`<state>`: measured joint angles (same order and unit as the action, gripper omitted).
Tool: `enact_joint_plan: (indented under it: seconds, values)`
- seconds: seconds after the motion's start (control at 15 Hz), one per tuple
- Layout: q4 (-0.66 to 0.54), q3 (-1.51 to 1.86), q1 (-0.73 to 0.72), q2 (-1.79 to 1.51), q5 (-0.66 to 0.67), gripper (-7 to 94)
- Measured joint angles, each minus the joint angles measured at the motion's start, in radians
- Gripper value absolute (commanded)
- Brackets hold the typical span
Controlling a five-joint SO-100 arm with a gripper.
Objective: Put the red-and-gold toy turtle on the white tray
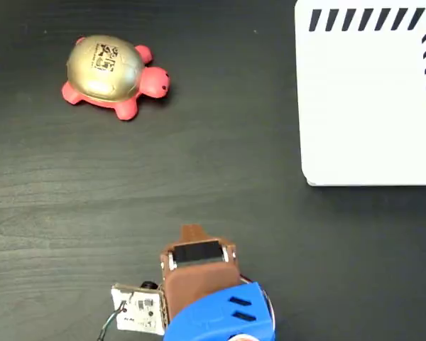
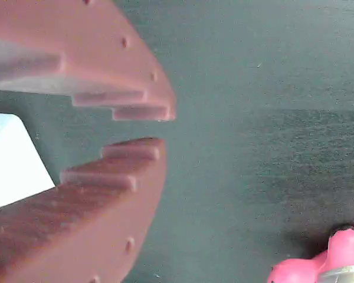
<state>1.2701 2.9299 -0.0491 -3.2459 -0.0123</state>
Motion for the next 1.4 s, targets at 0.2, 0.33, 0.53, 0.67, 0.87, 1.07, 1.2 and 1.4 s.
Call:
enact_joint_plan:
  seconds: [0.2,0.33,0.53,0.67,0.87,1.07,1.2,1.4]
  values:
    - [0.000,0.000,-0.031,0.000,0.009,0]
    - [0.000,0.000,-0.031,0.000,0.009,0]
    - [-0.034,-0.003,-0.046,0.058,-0.040,0]
    - [-0.135,-0.146,-0.072,0.285,-0.081,0]
    - [-0.153,-0.537,-0.104,0.730,-0.137,0]
    - [0.006,-0.999,-0.143,1.230,-0.236,0]
    - [0.084,-1.276,-0.160,1.516,-0.308,0]
    - [0.114,-1.572,-0.156,1.801,-0.414,0]
